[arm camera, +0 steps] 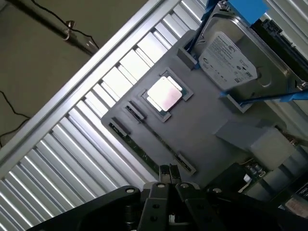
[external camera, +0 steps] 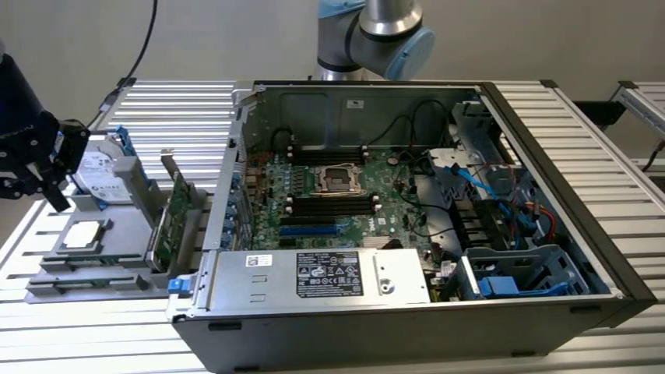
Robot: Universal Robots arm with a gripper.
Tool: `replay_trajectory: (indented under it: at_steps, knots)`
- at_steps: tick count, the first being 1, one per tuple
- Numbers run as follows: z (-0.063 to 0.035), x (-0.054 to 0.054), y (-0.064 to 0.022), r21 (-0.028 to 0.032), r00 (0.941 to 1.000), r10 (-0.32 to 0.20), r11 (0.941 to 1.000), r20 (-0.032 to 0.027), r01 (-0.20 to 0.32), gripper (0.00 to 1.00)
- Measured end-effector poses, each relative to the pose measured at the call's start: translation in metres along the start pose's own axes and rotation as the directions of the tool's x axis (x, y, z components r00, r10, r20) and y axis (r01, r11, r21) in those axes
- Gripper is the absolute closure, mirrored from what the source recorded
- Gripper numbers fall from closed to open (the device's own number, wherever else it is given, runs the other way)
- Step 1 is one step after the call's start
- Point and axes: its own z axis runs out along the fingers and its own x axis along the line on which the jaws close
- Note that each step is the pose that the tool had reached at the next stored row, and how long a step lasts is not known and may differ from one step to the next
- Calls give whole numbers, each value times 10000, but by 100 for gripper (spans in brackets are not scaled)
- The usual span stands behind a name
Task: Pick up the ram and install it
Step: 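Pick up the ram and move it above insertion slot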
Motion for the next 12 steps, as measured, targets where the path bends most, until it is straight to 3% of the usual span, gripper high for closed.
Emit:
replay_trajectory:
  at_steps: [6, 12]
  knots:
    - [3, 0, 0, 46, 9941, -1086, 9941, -35, 1087, 89]
    - [7, -1, 0, 89, 9762, -2165, 9762, -76, 2166, 89]
